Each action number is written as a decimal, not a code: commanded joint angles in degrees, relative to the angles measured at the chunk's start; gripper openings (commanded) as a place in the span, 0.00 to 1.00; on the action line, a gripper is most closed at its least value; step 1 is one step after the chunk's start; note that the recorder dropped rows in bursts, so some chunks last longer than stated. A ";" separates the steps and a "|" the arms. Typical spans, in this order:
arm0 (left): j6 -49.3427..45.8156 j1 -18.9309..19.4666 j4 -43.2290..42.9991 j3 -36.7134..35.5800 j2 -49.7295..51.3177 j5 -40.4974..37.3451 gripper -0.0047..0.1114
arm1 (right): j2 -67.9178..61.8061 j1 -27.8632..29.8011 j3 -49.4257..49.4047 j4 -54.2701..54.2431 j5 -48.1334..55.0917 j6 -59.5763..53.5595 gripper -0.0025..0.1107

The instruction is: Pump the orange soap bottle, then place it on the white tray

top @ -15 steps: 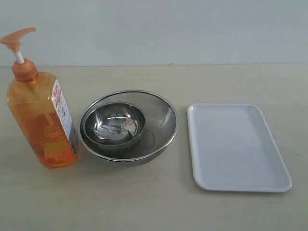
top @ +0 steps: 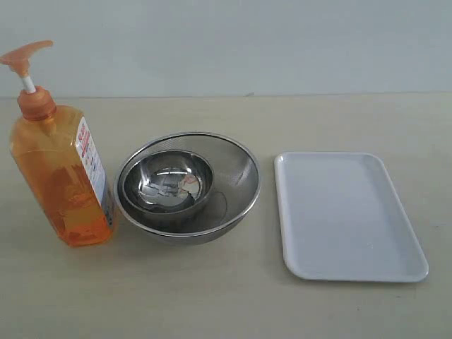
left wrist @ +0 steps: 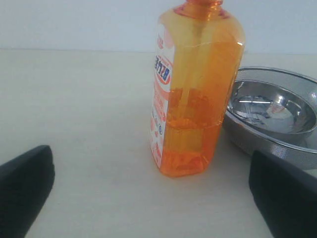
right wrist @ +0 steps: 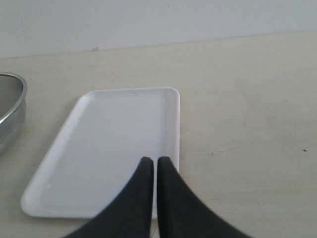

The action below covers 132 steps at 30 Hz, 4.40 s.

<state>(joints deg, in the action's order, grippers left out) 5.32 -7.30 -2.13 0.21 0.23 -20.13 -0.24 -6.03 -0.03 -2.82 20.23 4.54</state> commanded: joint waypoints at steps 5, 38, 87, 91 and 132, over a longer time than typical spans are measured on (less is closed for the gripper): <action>-0.20 0.08 -0.24 -0.21 -0.23 0.46 0.93 | 0.24 0.22 0.03 0.41 -0.69 -0.56 0.02; 16.76 0.08 6.61 25.37 8.88 13.74 0.93 | 0.24 0.22 0.03 0.41 -0.69 -0.56 0.02; -56.85 -0.11 70.70 15.87 31.66 17.48 0.08 | 0.24 0.22 0.03 0.19 -0.21 -0.56 0.02; -59.14 -0.11 71.18 22.56 35.47 19.50 0.08 | 0.24 0.22 0.03 0.19 -0.21 -0.56 0.02; -17.93 0.11 8.64 53.68 62.59 4.51 0.08 | 0.24 0.22 0.03 0.41 -0.70 -0.56 0.02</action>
<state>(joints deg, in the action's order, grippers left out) -12.14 -6.77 4.95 55.05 62.76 -17.01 -0.24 -6.03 -0.03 -2.82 20.23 4.54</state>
